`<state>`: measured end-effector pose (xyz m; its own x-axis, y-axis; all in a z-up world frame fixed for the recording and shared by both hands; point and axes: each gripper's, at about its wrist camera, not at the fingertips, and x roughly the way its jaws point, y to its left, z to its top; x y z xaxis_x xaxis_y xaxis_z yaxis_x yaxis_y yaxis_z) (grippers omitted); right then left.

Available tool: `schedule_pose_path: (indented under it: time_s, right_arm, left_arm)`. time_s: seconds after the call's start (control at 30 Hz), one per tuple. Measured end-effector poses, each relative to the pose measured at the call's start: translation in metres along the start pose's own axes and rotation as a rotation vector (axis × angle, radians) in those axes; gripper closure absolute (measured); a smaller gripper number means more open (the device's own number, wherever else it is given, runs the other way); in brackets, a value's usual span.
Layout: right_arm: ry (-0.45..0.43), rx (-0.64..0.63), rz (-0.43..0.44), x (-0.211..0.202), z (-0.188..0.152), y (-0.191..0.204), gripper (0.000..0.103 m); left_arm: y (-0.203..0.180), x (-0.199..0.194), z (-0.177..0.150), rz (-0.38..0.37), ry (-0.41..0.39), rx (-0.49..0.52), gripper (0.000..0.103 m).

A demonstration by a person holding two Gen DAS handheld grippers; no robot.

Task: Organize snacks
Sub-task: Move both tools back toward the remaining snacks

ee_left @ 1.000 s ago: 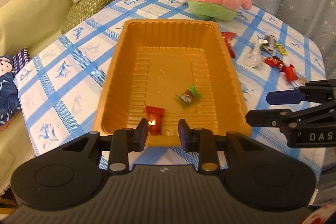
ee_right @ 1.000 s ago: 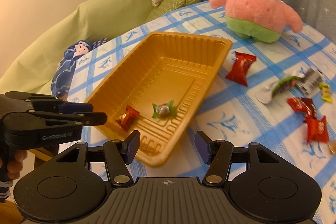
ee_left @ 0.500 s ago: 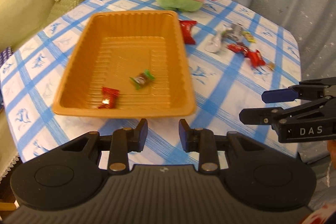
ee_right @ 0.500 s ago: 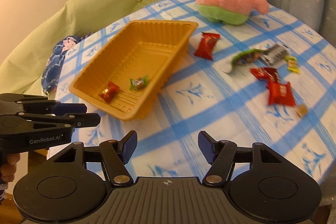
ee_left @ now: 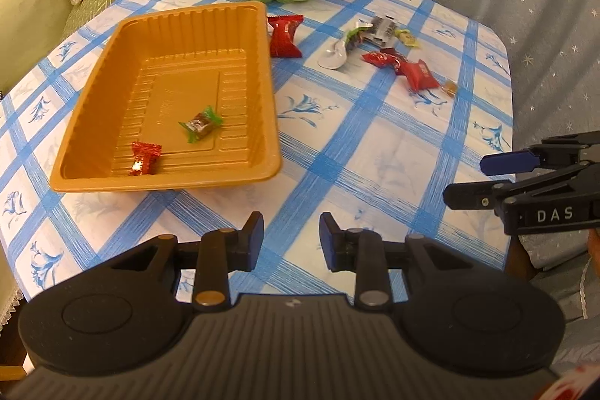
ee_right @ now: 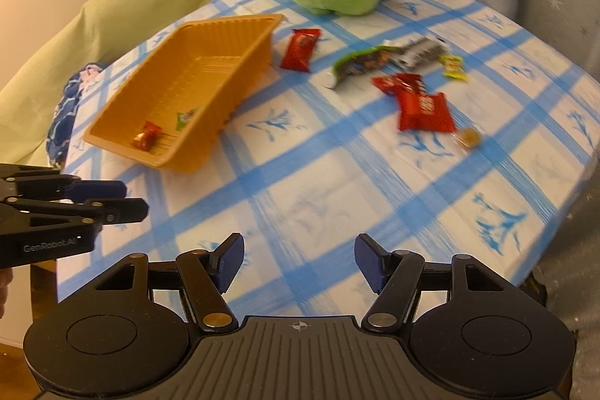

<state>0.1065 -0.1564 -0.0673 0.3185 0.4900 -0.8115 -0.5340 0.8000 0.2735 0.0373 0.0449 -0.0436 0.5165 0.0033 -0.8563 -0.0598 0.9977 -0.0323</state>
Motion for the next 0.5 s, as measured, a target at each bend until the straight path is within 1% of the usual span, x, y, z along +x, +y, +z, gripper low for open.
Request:
schedule_pose_path:
  time_s: [0.2,0.5]
  right_arm:
    - [0.002,0.02,-0.017,-0.005,-0.004,-0.017,0.038]
    - [-0.007,0.031,-0.045,-0.008,0.0,-0.044,0.038]
  left_arm:
    - [-0.012,0.004,0.002,0.003,0.005,-0.008,0.074]
    - [-0.035,0.014,0.011,0.004,-0.001,-0.008,0.072]
